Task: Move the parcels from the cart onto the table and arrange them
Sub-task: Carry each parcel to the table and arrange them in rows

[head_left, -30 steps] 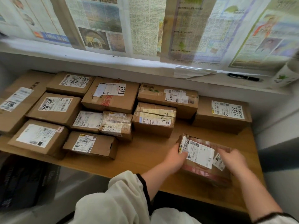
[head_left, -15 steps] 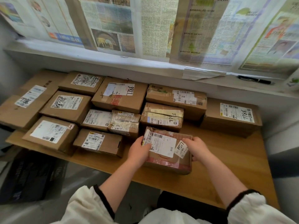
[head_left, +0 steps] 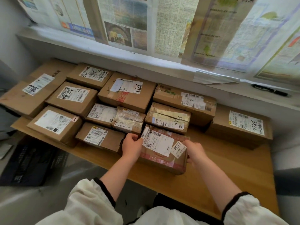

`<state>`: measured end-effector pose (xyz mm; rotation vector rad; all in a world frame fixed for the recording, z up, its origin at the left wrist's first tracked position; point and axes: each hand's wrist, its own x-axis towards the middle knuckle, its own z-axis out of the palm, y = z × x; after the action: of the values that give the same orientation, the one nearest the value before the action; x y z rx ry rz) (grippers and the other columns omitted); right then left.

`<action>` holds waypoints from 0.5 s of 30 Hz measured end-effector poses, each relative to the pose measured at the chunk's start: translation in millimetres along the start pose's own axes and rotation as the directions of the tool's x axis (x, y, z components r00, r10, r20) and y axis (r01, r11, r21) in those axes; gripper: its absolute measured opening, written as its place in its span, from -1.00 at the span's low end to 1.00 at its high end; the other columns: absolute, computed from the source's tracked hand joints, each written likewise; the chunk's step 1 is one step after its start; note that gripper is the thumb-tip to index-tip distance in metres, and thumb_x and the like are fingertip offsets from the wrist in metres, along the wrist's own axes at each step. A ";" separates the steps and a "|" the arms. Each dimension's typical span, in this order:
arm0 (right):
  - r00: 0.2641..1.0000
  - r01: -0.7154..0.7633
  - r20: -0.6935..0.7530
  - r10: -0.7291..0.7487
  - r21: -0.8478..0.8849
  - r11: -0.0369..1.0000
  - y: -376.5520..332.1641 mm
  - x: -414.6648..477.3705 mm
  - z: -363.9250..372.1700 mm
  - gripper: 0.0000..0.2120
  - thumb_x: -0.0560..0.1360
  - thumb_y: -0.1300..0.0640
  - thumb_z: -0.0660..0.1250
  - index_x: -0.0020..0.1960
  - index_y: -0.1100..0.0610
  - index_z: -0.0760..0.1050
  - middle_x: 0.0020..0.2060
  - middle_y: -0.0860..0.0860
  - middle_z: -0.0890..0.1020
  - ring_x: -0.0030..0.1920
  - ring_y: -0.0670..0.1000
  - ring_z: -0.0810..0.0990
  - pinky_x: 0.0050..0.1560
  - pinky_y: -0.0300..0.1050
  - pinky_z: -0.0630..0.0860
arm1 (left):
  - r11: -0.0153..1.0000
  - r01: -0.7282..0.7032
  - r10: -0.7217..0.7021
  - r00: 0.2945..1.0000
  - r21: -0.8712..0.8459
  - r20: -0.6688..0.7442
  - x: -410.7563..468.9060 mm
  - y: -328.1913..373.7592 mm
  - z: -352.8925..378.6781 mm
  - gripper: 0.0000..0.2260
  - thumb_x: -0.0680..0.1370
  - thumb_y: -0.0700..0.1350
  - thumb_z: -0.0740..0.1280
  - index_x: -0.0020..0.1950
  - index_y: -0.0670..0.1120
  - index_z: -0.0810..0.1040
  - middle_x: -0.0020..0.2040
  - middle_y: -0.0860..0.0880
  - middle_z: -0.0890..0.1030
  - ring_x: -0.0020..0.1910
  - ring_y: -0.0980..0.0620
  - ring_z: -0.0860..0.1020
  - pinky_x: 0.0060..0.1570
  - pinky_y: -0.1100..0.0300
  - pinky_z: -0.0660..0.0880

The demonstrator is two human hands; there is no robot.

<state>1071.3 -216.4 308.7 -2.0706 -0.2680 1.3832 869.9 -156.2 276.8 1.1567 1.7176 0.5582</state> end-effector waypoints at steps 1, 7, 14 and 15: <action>1.000 -0.009 0.000 0.009 0.009 1.000 -0.5 0.5 -0.1 -0.72 0.57 0.09 0.19 0.18 0.25 0.45 -0.10 0.13 0.66 -0.22 0.01 0.59 -0.41 -0.16 0.38 | 1.000 0.003 -0.003 1.000 -0.002 -0.003 -0.5 -0.5 -0.1 -0.83 0.55 -0.11 0.31 0.12 -0.05 0.44 -0.06 0.07 0.48 -0.15 0.18 0.43 -0.32 0.33 0.31; 1.000 -0.021 0.009 0.021 0.023 1.000 0.5 4.4 1.6 -0.72 0.57 0.10 0.19 0.18 0.26 0.44 -0.08 0.13 0.65 -0.19 0.03 0.59 -0.39 -0.14 0.37 | 0.993 -0.070 0.069 0.998 0.091 0.007 -3.5 -3.2 1.0 -0.86 0.52 -0.14 0.37 0.01 0.02 0.45 -0.11 0.13 0.49 -0.17 0.21 0.44 -0.35 0.40 0.29; 1.000 0.005 0.018 -0.006 0.029 1.000 6.6 5.2 2.5 -0.80 0.56 0.12 0.20 0.08 0.23 0.46 -0.12 0.11 0.65 -0.18 0.03 0.60 -0.37 -0.13 0.40 | 0.989 -0.099 0.103 0.994 0.113 -0.037 -5.8 -4.2 6.0 -0.86 0.52 -0.13 0.38 -0.01 0.03 0.44 -0.15 0.16 0.48 -0.20 0.23 0.43 -0.35 0.41 0.29; 1.000 0.010 0.016 -0.010 0.027 1.000 7.2 4.9 2.5 -0.82 0.56 0.12 0.20 0.06 0.23 0.45 -0.12 0.11 0.65 -0.18 0.03 0.60 -0.36 -0.13 0.42 | 0.988 -0.101 0.106 0.994 0.118 -0.039 -5.6 -4.1 6.1 -0.85 0.52 -0.12 0.38 0.00 0.03 0.43 -0.15 0.15 0.48 -0.20 0.22 0.44 -0.34 0.41 0.29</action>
<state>1069.9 -218.7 300.0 -2.0343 -0.2642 1.3905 874.0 -163.8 273.5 1.3308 1.7549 0.5570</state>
